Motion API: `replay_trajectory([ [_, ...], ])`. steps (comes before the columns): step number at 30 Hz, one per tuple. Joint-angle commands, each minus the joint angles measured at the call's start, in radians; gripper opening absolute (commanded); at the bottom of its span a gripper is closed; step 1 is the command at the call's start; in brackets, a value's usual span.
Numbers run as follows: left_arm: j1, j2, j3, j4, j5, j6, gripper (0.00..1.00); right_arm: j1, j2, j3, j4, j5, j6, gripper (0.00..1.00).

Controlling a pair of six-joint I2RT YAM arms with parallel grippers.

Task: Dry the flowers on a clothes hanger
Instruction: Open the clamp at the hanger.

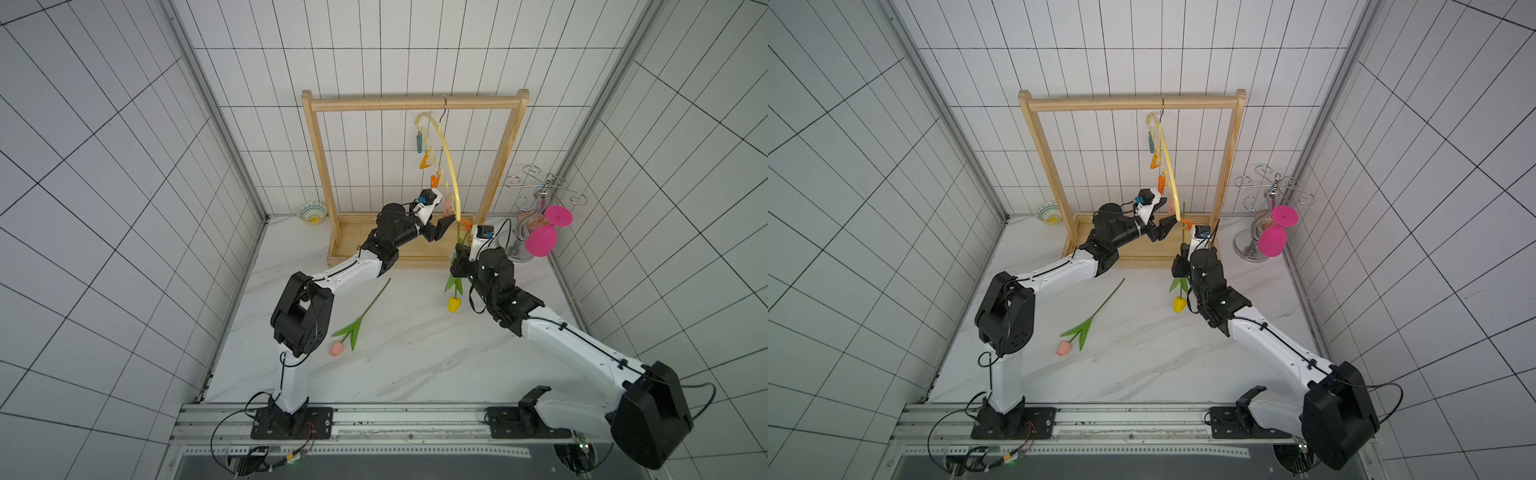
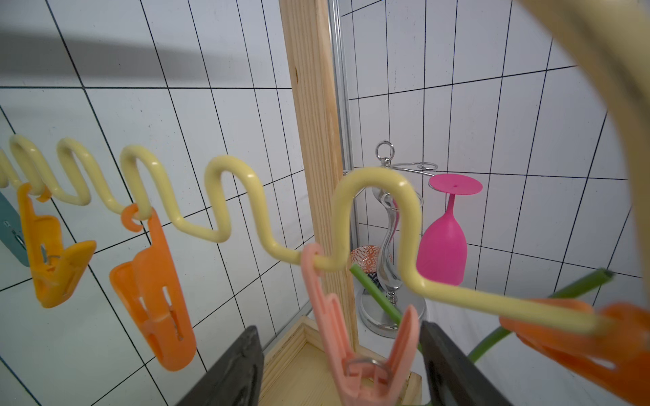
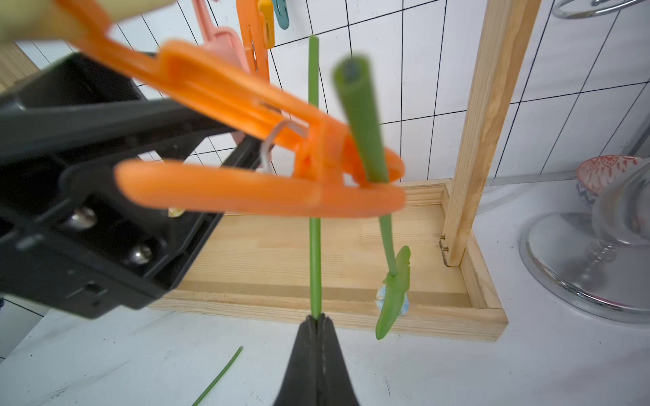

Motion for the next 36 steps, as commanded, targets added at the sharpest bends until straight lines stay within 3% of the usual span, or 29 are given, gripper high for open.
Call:
replay_trajectory([
  [1,-0.007,0.028,0.048,-0.028,0.012,0.025,0.71,-0.01,-0.027,0.0,0.029,-0.023,-0.011,0.0],
  [22,-0.027,0.005,0.064,-0.038,-0.021,0.062,0.39,-0.017,-0.008,0.003,0.042,-0.054,-0.017,0.0],
  [36,-0.069,-0.022,0.069,-0.077,-0.11,0.074,0.33,-0.02,-0.006,-0.039,0.095,0.015,-0.019,0.0],
])
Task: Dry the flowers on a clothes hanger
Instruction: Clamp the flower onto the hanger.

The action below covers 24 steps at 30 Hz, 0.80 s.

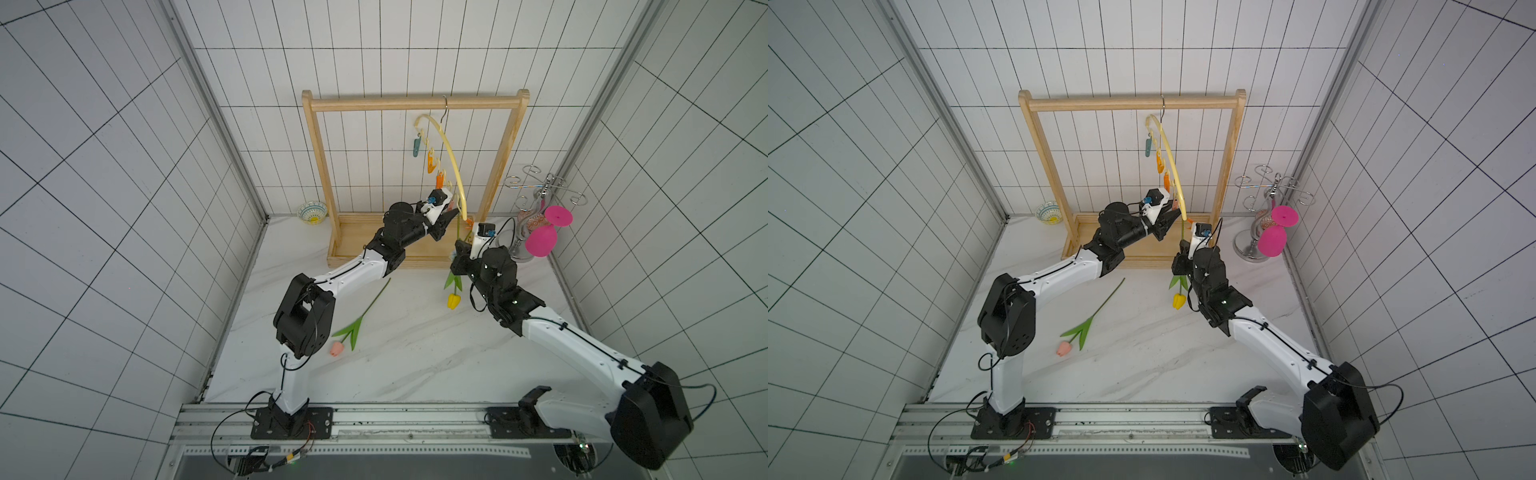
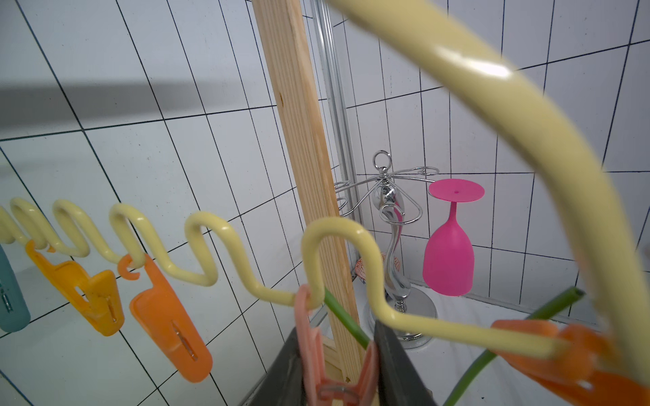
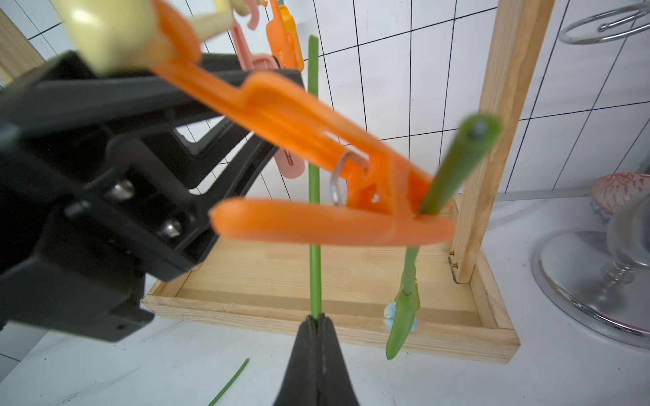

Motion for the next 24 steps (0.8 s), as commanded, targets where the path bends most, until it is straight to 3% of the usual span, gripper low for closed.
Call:
replay_trajectory([
  [1,-0.03,-0.023,0.034,-0.051,-0.051,-0.012,0.33,-0.01,0.001,-0.035,0.047,0.04,0.004,0.0],
  [8,-0.085,-0.023,0.053,-0.062,-0.192,-0.051,0.24,-0.015,0.059,-0.049,0.124,0.016,0.045,0.0],
  [24,-0.101,-0.016,0.042,-0.002,-0.204,-0.159,0.24,-0.022,0.037,-0.116,0.319,-0.068,0.089,0.0],
])
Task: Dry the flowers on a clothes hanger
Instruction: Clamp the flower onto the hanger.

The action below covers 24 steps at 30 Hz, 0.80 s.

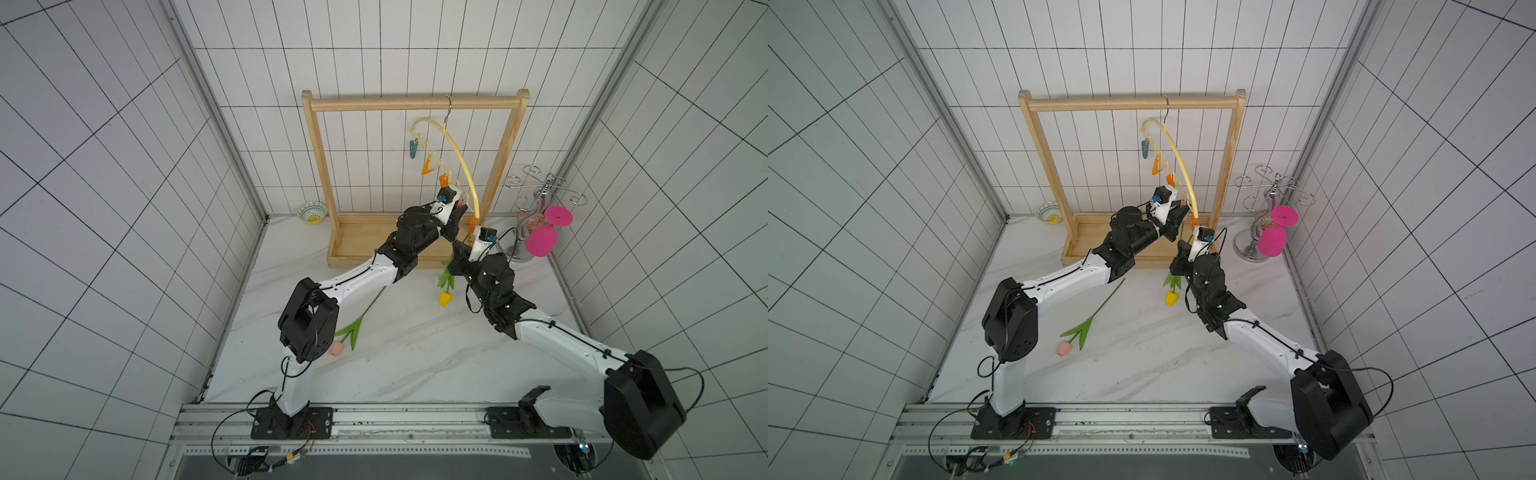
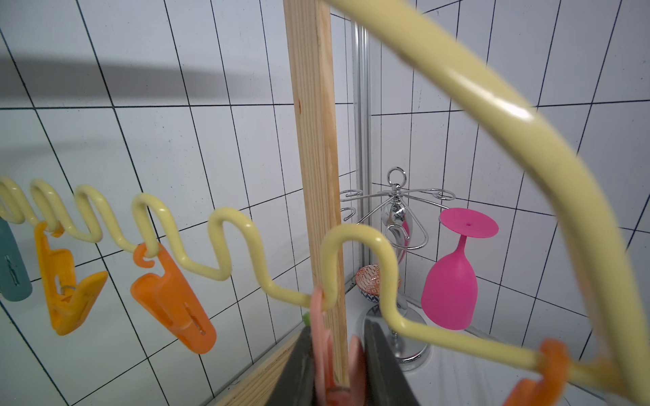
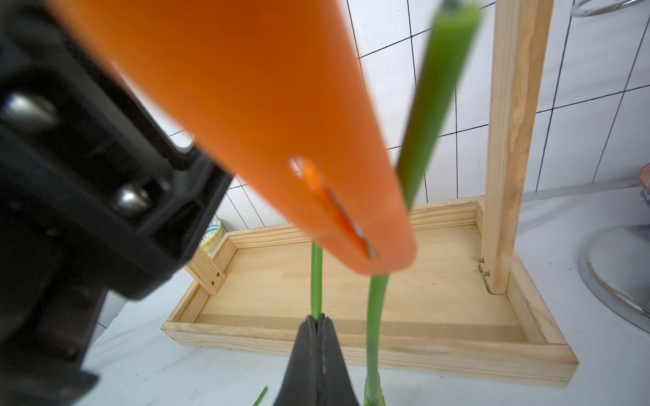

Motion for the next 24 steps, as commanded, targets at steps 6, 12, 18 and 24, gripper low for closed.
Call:
replay_trajectory([
  [6,-0.013,-0.02,-0.009,0.037,0.004,-0.059,0.24,-0.019,0.006,0.0,0.082,-0.006,0.008,0.0],
  [12,-0.012,-0.024,-0.033,0.058,0.006,-0.086,0.23,-0.026,0.017,0.001,0.14,-0.01,0.021,0.0],
  [18,-0.012,-0.032,-0.068,0.113,-0.014,-0.12,0.21,-0.032,0.021,0.001,0.205,-0.058,0.028,0.0],
  [24,-0.01,-0.044,-0.086,0.122,-0.004,-0.119,0.21,-0.039,0.026,0.0,0.218,-0.121,0.002,0.0],
])
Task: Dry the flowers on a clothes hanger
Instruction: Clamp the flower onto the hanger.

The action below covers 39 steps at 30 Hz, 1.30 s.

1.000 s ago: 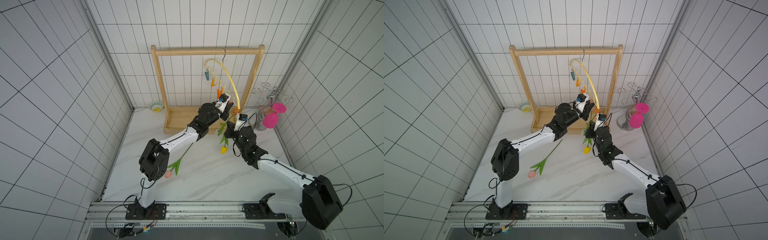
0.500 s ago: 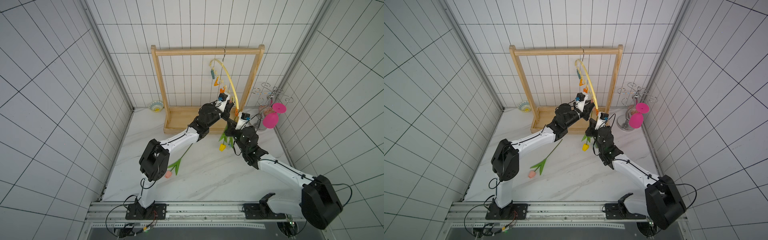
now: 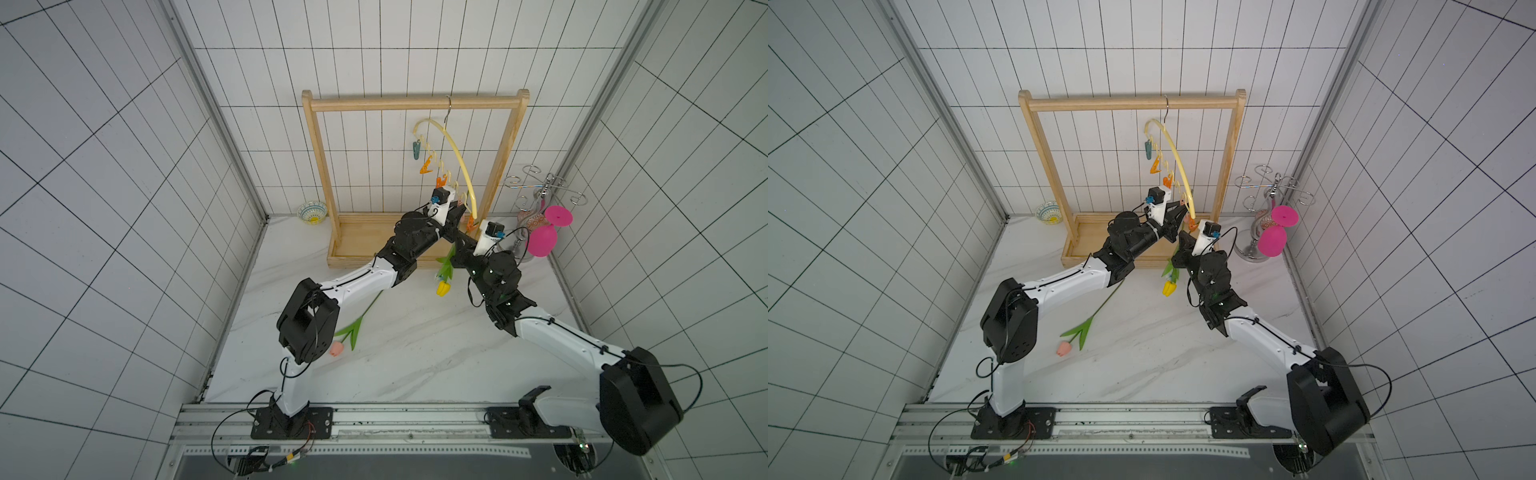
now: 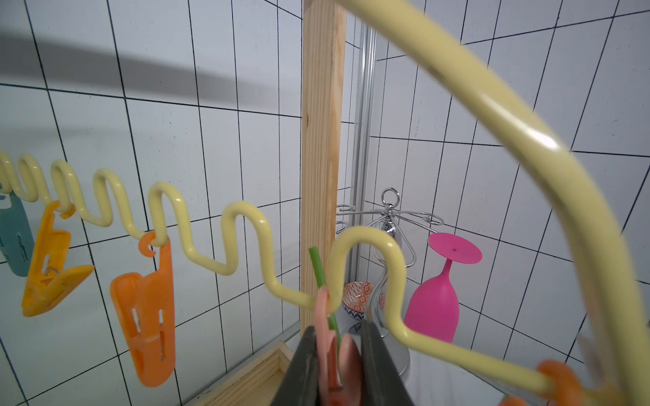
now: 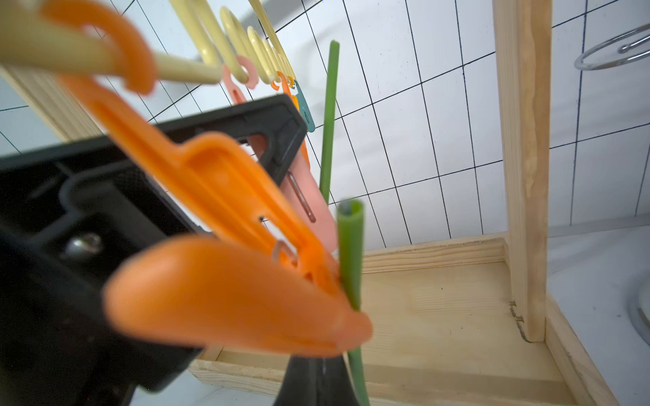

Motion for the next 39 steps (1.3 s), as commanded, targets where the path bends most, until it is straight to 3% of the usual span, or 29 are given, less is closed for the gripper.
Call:
replay_trajectory([
  [1,-0.005,-0.029,-0.02,0.006,0.007,-0.012,0.21,-0.005,0.007,-0.001,0.069,-0.052,-0.018,0.0],
  [9,-0.005,-0.022,-0.023,0.021,0.009,-0.035,0.26,-0.008,-0.004,0.0,0.046,-0.056,-0.021,0.0],
  [14,-0.005,-0.025,-0.024,0.019,0.011,-0.033,0.45,-0.008,-0.008,0.006,0.03,-0.062,-0.026,0.0],
  [21,-0.005,-0.033,-0.03,0.013,0.017,-0.02,0.53,-0.01,-0.01,0.006,0.016,-0.058,-0.034,0.02],
  [28,-0.005,-0.044,-0.041,0.001,0.018,-0.002,0.63,-0.01,-0.029,0.005,-0.039,-0.047,-0.049,0.29],
  [34,-0.005,-0.072,-0.094,0.005,-0.019,-0.016,0.71,-0.01,-0.047,0.001,-0.06,-0.032,-0.067,0.33],
  [39,-0.004,-0.12,-0.174,0.028,-0.078,0.014,0.85,-0.01,-0.057,0.026,-0.126,-0.031,-0.072,0.34],
])
